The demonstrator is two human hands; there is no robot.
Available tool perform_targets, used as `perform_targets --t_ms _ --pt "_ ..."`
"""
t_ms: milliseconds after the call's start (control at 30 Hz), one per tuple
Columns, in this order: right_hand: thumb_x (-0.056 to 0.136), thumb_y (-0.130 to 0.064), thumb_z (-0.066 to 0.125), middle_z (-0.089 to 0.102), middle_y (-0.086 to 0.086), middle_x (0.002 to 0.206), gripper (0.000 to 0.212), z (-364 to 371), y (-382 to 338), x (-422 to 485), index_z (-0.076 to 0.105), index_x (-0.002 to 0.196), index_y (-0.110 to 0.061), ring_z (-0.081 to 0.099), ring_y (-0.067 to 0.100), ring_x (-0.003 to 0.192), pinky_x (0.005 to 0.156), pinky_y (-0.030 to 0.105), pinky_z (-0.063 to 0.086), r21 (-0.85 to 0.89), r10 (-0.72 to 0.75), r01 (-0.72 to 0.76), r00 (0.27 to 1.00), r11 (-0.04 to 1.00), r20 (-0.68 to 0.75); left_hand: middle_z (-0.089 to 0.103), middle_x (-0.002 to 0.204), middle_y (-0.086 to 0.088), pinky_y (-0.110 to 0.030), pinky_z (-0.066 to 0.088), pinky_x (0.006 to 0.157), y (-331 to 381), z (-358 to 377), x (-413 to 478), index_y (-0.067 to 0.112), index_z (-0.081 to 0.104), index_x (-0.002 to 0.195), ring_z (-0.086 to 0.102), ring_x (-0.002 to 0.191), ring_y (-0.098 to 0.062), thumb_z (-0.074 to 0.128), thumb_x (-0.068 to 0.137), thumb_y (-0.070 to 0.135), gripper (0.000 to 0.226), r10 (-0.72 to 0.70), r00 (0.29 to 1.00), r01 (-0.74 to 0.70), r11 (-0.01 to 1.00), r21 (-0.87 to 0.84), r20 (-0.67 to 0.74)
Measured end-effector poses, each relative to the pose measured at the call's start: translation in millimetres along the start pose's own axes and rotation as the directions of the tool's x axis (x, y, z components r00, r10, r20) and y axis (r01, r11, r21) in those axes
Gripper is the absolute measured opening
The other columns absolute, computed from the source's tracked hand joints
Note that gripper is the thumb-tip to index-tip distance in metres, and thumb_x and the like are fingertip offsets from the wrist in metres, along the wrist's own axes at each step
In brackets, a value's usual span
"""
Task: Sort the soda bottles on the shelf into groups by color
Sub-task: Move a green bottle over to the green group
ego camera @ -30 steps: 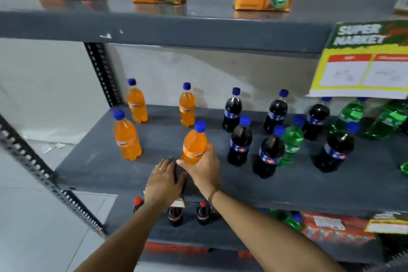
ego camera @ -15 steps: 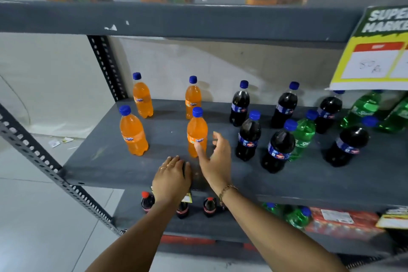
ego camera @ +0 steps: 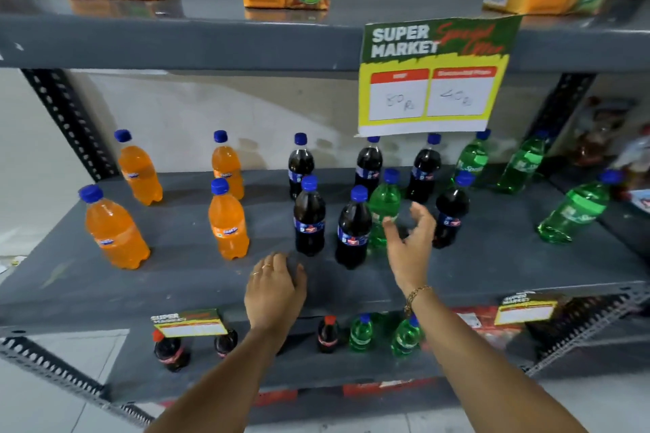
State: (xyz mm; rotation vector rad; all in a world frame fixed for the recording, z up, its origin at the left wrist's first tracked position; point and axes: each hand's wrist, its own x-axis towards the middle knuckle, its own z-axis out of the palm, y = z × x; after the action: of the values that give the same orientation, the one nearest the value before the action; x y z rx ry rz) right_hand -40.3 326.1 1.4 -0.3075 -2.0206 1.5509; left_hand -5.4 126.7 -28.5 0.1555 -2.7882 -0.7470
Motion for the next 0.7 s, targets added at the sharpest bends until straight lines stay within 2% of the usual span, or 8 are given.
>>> perform_targets --t_ms 33,100,200,300,433,500,600,700 --pt "0.079 -0.020 0.071 0.043 0.007 0.127 0.058 -4 6 8 0.040 0.127 -0.010 0.042 0.021 0.121 0.107 0.043 0.036 -0.018 0.033 -0.031 0.995 0.999 0.092 0.058 0.125 -0.012 -0.042 0.041 0.102 5 4 2 0.007 0.053 0.119 0.047 0.122 -0.030 0.053 0.087 0.038 0.045 -0.034 0.999 0.034 0.999 0.009 0.024" --pt "0.072 -0.019 0.078 0.052 0.004 0.123 0.057 -3 11 18 0.045 0.119 -0.019 0.050 0.016 0.114 0.100 0.036 0.041 -0.039 0.075 -0.068 0.969 0.997 0.235 0.041 0.145 -0.014 -0.040 0.023 0.117 8 9 6 0.003 0.035 0.137 0.029 0.138 -0.029 0.051 0.085 0.048 0.070 -0.062 0.995 0.058 0.997 0.057 0.076" --pt "0.069 -0.018 0.080 0.062 0.001 0.101 0.049 -2 12 27 0.048 0.106 -0.019 0.061 0.020 0.100 0.081 0.029 0.044 -0.084 0.166 -0.146 0.933 0.986 0.319 0.014 0.157 -0.011 -0.038 0.005 0.120 11 17 7 0.004 0.013 0.147 0.005 0.146 -0.026 0.037 0.087 0.061 0.086 -0.087 0.981 0.058 0.984 0.167 0.176" --pt "0.070 -0.016 0.079 0.062 0.000 0.095 0.049 -5 13 23 0.050 0.108 -0.011 0.061 0.020 0.095 0.079 0.028 0.045 -0.077 0.159 -0.143 0.943 0.987 0.293 0.005 0.159 -0.010 -0.039 0.001 0.121 12 21 4 0.005 0.009 0.148 -0.002 0.146 -0.025 0.027 0.087 0.064 0.087 -0.092 0.975 0.043 0.970 0.238 0.202" --pt "0.074 -0.010 0.074 0.059 -0.012 0.092 0.056 -25 20 4 0.042 0.119 -0.015 0.059 0.010 0.086 0.080 0.028 0.047 -0.018 0.153 -0.152 0.970 0.988 0.187 0.006 0.159 -0.010 -0.039 0.002 0.121 14 22 2 0.005 0.009 0.148 -0.001 0.146 -0.024 0.026 0.086 0.066 0.088 -0.114 0.974 0.061 0.964 0.258 0.197" --pt "0.073 -0.009 0.073 0.058 -0.014 0.090 0.058 -40 26 -6 0.039 0.119 -0.019 0.061 0.015 0.085 0.079 0.032 0.049 0.007 0.169 -0.171 0.980 0.985 0.108 0.010 0.158 -0.010 -0.039 0.004 0.121 16 21 4 0.005 0.014 0.147 0.003 0.146 -0.025 0.030 0.084 0.068 0.090 -0.140 0.977 0.098 0.965 0.244 0.164" --pt "0.067 -0.006 0.072 0.061 -0.002 0.090 0.055 -68 34 -12 0.039 0.106 -0.027 0.062 0.023 0.082 0.075 0.036 0.050 0.021 0.171 -0.170 0.984 0.985 -0.054 0.016 0.157 -0.013 -0.041 0.007 0.121 25 24 5 0.003 0.019 0.145 0.006 0.145 -0.028 0.036 0.081 0.070 0.094 -0.168 0.978 0.137 0.964 0.229 0.123" --pt "0.065 -0.006 0.074 0.060 0.009 0.097 0.055 -93 41 -1 0.038 0.101 -0.029 0.061 0.026 0.081 0.076 0.037 0.050 0.031 0.164 -0.161 0.959 0.987 -0.231 0.013 0.157 -0.014 -0.042 0.007 0.120 32 28 5 0.004 0.018 0.145 0.004 0.145 -0.032 0.035 0.079 0.072 0.097 -0.168 0.977 0.127 0.953 0.275 0.128"
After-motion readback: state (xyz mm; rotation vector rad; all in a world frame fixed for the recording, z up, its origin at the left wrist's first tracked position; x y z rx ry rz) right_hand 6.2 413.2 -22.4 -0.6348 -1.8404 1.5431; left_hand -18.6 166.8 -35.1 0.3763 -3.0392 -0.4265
